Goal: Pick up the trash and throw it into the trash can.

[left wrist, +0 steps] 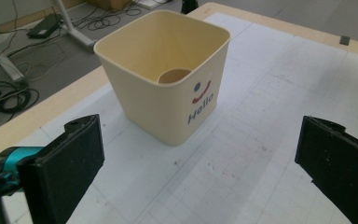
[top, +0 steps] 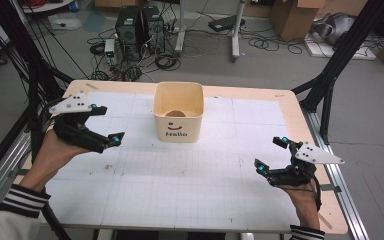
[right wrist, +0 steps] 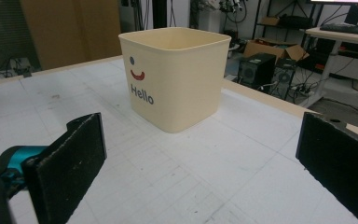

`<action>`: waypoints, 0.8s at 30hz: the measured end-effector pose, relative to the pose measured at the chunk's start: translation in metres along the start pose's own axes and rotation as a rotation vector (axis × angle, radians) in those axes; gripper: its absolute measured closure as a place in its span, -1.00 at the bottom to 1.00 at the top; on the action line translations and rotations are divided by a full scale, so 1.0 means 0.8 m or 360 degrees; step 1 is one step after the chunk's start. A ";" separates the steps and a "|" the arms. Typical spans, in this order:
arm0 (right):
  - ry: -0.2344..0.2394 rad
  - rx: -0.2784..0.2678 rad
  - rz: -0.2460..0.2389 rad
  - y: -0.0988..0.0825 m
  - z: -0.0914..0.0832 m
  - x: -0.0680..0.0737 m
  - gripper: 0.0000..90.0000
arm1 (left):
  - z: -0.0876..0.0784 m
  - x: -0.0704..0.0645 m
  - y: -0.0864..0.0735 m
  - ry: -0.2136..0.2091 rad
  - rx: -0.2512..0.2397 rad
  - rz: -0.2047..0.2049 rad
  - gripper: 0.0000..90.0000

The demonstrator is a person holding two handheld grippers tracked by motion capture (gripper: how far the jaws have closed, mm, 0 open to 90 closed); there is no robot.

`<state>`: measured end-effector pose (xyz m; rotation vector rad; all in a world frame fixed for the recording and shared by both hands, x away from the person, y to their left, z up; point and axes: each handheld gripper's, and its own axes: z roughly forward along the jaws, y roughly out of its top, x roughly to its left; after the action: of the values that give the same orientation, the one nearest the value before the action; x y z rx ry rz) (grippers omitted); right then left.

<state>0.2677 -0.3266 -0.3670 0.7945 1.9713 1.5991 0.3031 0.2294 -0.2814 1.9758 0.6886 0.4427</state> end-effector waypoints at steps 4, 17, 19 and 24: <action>-0.0004 0.0000 -0.0001 0.000 0.000 0.000 -0.99 | -0.007 0.001 -0.031 0.0002 -0.0067 -0.0075 -0.96; -0.0011 -0.0003 0.0011 -0.001 -0.002 -0.001 -0.99 | -0.005 -0.015 -0.101 -0.0001 -0.0238 -0.0146 -0.96; -0.0013 -0.0002 0.0013 -0.002 -0.003 -0.002 -0.99 | -0.007 -0.016 -0.112 -0.0012 -0.0288 -0.0156 -0.96; -0.0011 -0.0002 0.0015 -0.002 -0.003 -0.002 -0.99 | -0.012 -0.021 -0.133 0.0039 -0.0386 -0.0168 -0.96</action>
<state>0.2671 -0.3293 -0.3685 0.8090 1.9643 1.6004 0.2546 0.2660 -0.3712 1.7009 0.7161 0.4639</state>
